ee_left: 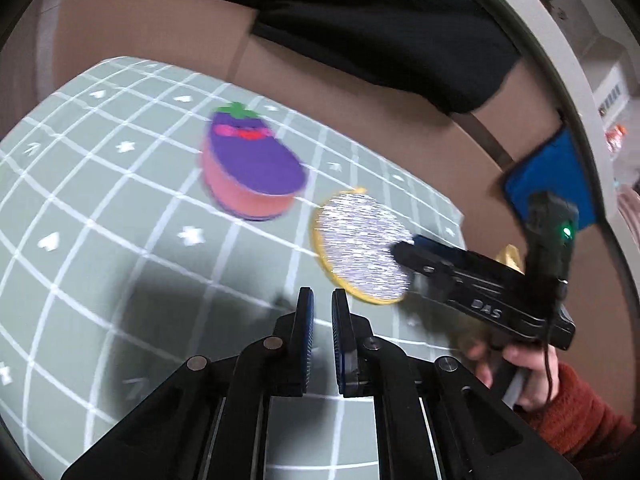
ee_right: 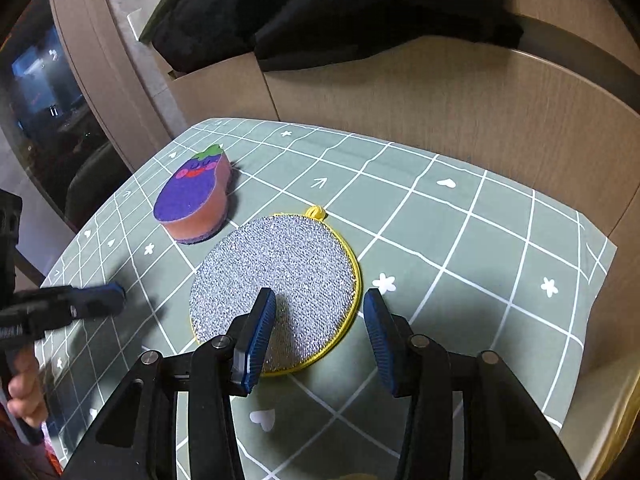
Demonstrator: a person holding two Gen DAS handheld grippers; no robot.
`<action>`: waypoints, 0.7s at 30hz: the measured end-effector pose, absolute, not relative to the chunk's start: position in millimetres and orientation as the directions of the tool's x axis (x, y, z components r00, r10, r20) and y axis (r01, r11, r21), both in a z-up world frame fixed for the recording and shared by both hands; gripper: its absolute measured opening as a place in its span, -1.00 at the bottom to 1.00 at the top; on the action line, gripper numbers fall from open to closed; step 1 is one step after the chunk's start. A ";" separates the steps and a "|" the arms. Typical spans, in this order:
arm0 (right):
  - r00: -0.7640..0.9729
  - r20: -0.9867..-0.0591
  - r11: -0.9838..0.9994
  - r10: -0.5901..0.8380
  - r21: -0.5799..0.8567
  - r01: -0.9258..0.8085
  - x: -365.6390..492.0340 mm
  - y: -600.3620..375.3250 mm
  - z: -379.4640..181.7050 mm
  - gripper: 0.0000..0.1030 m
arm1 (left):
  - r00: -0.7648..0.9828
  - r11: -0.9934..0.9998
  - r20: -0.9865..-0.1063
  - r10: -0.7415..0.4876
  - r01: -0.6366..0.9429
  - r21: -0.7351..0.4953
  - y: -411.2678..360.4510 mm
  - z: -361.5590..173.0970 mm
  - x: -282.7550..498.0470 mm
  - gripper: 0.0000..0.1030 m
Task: Collect trash
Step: 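Grasp the round silver scouring pad by its yellow rim with the right tool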
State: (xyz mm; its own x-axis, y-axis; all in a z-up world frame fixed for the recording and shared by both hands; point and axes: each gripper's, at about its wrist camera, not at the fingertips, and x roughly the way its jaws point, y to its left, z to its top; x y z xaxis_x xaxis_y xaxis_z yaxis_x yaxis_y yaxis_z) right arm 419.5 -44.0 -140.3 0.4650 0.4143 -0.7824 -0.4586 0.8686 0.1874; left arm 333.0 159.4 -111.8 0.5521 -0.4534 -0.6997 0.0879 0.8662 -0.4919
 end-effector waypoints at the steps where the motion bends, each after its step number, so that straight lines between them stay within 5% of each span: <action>1: 0.465 -0.782 0.868 0.414 0.186 -0.460 420.1 -43.9 -140.7 -0.16 | 0.554 0.866 -0.695 -0.458 0.102 -0.490 155.2 -110.9 334.0 -0.82; 14: 0.376 -0.728 0.803 0.573 0.406 -0.436 433.9 -55.1 -143.9 -0.33 | 0.499 0.878 -0.734 -0.461 0.136 -0.458 134.7 -136.3 360.7 -0.82; 21: 0.353 -0.616 0.696 0.704 0.501 -0.514 425.2 -50.4 -119.6 -0.47 | 0.506 0.879 -0.732 -0.457 0.132 -0.458 137.6 -137.7 359.3 -0.82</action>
